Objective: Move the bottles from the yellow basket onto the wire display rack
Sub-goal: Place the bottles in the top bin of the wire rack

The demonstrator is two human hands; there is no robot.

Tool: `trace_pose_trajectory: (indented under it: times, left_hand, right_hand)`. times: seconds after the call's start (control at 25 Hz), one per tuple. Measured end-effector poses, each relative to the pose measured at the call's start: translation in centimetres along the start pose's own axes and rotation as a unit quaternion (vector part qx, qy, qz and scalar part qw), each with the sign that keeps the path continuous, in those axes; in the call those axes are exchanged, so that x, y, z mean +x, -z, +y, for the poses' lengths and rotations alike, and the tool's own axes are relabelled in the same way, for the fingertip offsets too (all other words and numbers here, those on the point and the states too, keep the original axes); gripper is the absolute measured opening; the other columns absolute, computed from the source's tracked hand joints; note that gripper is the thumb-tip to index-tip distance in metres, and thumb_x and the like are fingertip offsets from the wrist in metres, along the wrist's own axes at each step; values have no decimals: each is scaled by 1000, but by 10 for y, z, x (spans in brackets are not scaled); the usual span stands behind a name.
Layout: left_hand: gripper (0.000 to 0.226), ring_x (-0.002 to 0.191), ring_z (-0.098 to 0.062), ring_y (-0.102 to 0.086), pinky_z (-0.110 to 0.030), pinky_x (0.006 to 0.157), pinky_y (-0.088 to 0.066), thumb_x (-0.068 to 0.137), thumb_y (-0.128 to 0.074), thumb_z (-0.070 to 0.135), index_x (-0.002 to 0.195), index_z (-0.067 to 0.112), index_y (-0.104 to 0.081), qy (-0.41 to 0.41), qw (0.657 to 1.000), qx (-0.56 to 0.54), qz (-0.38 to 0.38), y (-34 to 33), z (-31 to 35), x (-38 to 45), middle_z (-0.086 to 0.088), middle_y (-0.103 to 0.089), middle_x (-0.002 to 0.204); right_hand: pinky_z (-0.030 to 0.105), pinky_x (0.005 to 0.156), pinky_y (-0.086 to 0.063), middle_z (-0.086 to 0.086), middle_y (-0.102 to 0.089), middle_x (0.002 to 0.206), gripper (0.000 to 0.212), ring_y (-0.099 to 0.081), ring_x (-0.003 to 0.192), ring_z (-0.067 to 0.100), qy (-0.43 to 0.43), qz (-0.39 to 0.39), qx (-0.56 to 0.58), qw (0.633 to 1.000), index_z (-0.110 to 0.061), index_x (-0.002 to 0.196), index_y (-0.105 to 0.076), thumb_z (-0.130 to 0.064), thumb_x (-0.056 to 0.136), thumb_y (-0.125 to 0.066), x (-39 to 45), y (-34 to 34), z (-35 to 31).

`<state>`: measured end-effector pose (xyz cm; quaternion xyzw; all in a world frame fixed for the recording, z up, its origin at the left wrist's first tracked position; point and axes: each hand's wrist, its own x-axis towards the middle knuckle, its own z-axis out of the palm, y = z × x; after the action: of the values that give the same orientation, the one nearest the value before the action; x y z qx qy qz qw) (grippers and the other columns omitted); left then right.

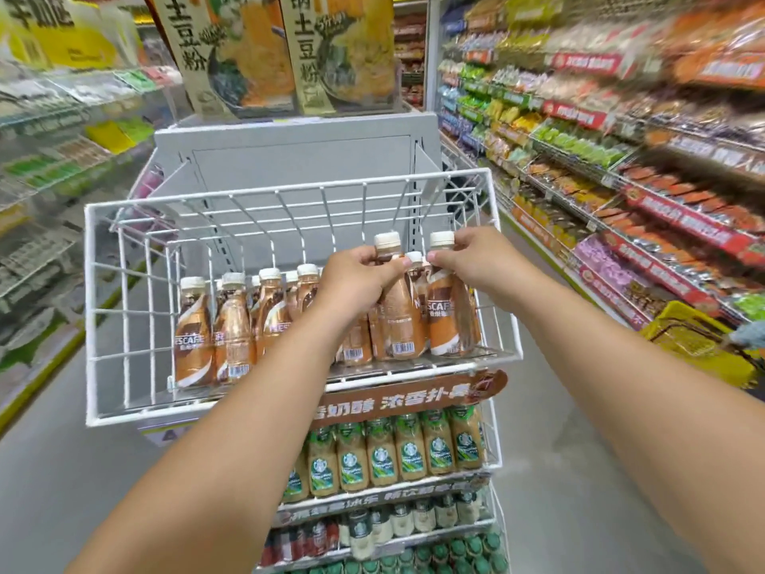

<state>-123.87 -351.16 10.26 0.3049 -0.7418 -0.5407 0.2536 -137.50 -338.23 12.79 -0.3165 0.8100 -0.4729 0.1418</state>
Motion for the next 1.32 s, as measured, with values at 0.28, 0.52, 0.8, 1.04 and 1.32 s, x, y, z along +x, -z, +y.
trace_pose_trajectory:
  times: [0.28,0.52,0.8,1.04,1.32]
  left_hand:
    - [21,72,-6,-64,-20,57,-44,84,-80,43,82,28,-66,38,998,54,-7,-16,-10,19,13,-71,82]
    - [37,83,-14,-68,-31,71,-54,79,-81,50,102,23,-71,10,993,114,23,-31,-16,27,7,-73,96]
    - [67,114,-20,-64,-32,90,-51,83,-75,55,137,20,-57,-17,990,137,43,-35,-16,13,0,-66,129]
    - [77,141,-25,-43,-39,114,-36,94,-60,55,156,19,-33,-83,949,296,64,-30,-23,-23,-5,-45,156]
    - [84,156,-24,-8,-51,124,-17,95,-41,70,161,25,-16,-106,873,475,41,-21,-51,-86,-2,-11,170]
  right_hand:
    - [36,83,-54,3,-68,94,33,-69,89,25,-38,-5,-46,998,-12,120,-66,-31,95,-73,23,-14,13]
    - [35,74,-57,4,-70,97,36,-67,79,20,-56,1,-98,994,-8,111,-61,-39,96,-69,30,-21,22]
    - [32,78,-42,8,-64,126,38,-61,109,28,-4,32,-124,992,-12,126,-59,-40,101,-59,12,-32,33]
    - [45,111,-41,19,-43,149,65,-44,137,35,58,21,-157,986,-5,148,-38,-41,98,-59,-10,-32,48]
    - [47,127,-19,10,-15,170,77,-12,157,28,147,-35,-214,965,-14,163,-15,-45,103,-51,-76,-21,70]
